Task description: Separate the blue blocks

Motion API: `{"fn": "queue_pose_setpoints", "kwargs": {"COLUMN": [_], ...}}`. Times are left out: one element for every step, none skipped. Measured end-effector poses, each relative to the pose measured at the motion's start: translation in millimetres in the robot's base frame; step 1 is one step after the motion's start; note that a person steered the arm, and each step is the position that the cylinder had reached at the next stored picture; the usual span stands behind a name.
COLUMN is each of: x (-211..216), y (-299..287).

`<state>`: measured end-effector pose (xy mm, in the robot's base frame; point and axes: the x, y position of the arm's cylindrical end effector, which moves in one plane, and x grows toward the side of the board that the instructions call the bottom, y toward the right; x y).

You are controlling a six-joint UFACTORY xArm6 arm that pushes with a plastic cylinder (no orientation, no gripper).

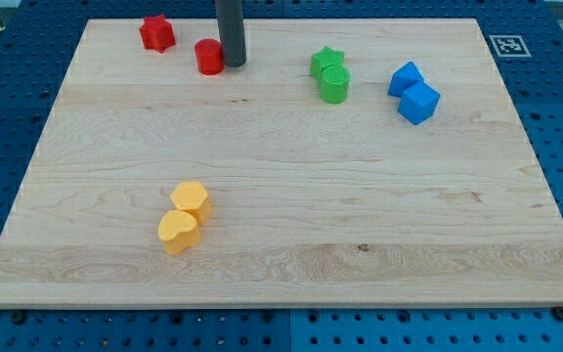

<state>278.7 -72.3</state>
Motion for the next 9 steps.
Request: {"fn": "queue_pose_setpoints", "kwargs": {"x": [0.2,16.5,27.7,26.5,12.6,-1.6,-1.7,9.5,18.2], "y": [1.5,5.2,5.2,5.2,3.6,-6.4,-8.6,-8.6,-9.8]}}
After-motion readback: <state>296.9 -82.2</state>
